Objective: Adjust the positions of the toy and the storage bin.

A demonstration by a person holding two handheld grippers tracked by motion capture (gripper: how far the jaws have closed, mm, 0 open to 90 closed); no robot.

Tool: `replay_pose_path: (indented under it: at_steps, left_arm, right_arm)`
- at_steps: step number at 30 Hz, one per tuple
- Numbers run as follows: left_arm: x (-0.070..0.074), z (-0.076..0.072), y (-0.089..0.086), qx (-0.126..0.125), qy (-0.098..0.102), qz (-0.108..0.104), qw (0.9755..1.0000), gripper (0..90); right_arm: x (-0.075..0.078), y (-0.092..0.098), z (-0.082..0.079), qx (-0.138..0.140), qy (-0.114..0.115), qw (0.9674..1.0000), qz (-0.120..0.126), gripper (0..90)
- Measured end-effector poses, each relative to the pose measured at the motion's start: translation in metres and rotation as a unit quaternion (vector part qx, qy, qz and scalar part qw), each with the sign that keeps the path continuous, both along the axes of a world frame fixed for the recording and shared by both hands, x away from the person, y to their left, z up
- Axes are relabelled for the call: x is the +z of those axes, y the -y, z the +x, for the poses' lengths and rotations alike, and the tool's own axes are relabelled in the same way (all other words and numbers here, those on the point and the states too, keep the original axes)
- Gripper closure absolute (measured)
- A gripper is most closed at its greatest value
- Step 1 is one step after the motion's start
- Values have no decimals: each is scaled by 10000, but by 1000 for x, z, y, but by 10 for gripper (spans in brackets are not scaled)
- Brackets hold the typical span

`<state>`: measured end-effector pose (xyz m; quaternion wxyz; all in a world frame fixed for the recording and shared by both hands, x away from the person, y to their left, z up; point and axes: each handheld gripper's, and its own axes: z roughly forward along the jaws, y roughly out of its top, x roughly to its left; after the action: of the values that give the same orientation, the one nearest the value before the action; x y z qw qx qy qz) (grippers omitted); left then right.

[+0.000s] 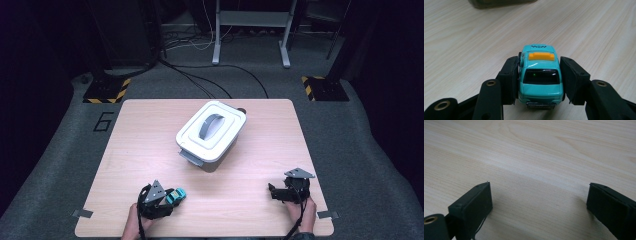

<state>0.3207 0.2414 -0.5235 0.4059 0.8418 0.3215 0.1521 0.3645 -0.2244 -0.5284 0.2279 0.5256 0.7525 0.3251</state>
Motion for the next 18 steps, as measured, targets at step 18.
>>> replay_pose_path:
  at_steps: [18]
  left_arm:
    - [-2, 16, 49, -685, -143, -62, 9975, 505]
  right_arm:
    - [0, 0, 0, 0, -1, 10000, 5, 55]
